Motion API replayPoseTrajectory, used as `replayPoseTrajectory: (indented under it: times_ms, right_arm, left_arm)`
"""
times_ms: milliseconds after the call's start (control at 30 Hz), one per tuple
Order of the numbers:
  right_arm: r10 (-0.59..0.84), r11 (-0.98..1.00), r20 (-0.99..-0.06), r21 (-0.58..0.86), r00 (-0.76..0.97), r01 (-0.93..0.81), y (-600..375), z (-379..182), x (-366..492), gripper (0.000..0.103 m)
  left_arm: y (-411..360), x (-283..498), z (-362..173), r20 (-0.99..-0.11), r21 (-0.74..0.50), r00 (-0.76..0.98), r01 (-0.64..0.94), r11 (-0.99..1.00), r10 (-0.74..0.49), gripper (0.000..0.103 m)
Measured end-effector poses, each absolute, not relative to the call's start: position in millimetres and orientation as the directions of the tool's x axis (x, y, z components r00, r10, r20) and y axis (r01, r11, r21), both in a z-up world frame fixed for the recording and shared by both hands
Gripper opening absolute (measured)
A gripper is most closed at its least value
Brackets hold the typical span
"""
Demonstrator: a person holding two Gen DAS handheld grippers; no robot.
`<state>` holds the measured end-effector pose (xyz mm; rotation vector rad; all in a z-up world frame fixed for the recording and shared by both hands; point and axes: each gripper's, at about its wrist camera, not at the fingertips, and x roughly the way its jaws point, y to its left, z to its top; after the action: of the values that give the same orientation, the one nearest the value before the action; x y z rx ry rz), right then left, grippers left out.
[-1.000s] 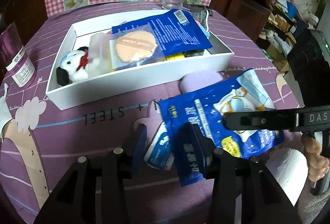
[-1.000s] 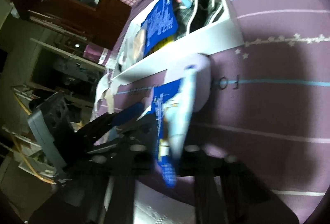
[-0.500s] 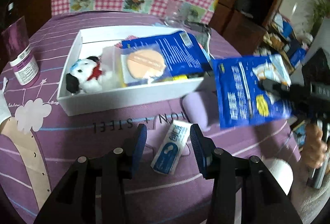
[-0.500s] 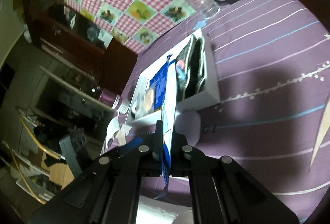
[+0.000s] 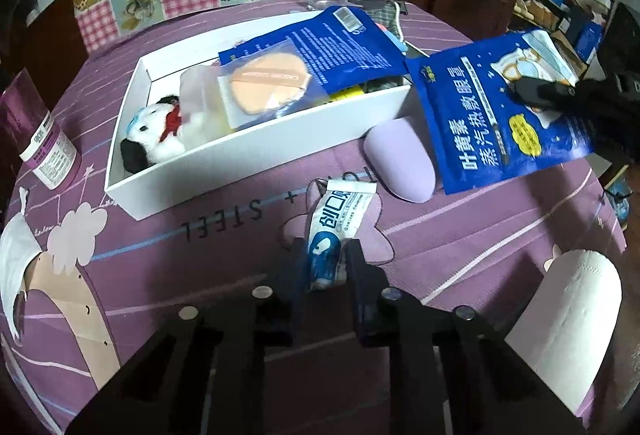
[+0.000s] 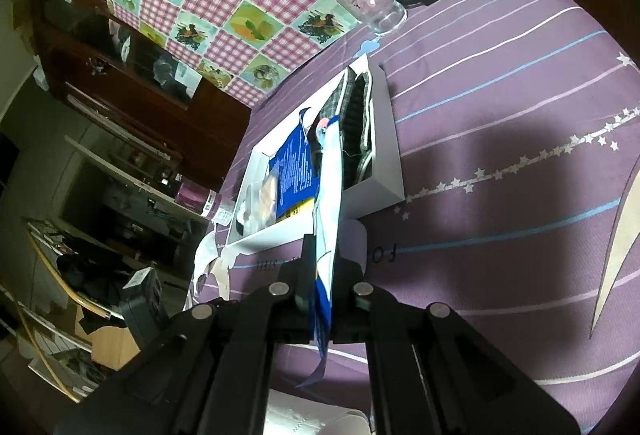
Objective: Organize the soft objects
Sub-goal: 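Carry the band-aid box and eye-mask packet over the white box with both tools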
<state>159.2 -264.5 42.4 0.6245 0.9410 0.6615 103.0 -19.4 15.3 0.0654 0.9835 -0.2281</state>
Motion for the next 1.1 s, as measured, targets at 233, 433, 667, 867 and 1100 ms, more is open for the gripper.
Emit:
replayPoseTrajectory:
  times_ms: [233, 433, 667, 867, 1100]
  right_arm:
    - [0.749, 0.636, -0.503, 0.729, 0.432, -0.253, -263.3, 46.0, 156.2, 0.005]
    - [0.747, 0.644, -0.506, 0.713, 0.432, -0.277, -256.3, 48.6, 153.0, 0.005]
    - [0.735, 0.661, -0.522, 0.693, 0.433, -0.287, -242.7, 56.6, 152.2, 0.005]
    - [0.715, 0.691, -0.57, 0.663, 0.405, -0.289, -226.9, 72.1, 159.7, 0.005]
    - [0.702, 0.703, -0.572, 0.652, 0.424, -0.284, -223.0, 98.7, 186.1, 0.005]
  left_arm:
    - [-18.9, 102.4, 19.3, -0.814, -0.04, 0.561, 0.208, 0.977, -0.152, 0.017]
    - [-14.2, 95.6, 34.5, -0.772, -0.066, 0.611, 0.2, 0.978, -0.177, 0.017]
    - [-1.7, 93.4, 46.9, -0.74, -0.106, 0.647, 0.161, 0.981, -0.186, 0.017]
    - [6.4, 99.7, 60.4, -0.723, -0.119, 0.671, 0.117, 0.986, -0.167, 0.017]
    - [20.1, 109.3, 82.5, -0.711, -0.115, 0.693, 0.056, 0.992, -0.122, 0.017]
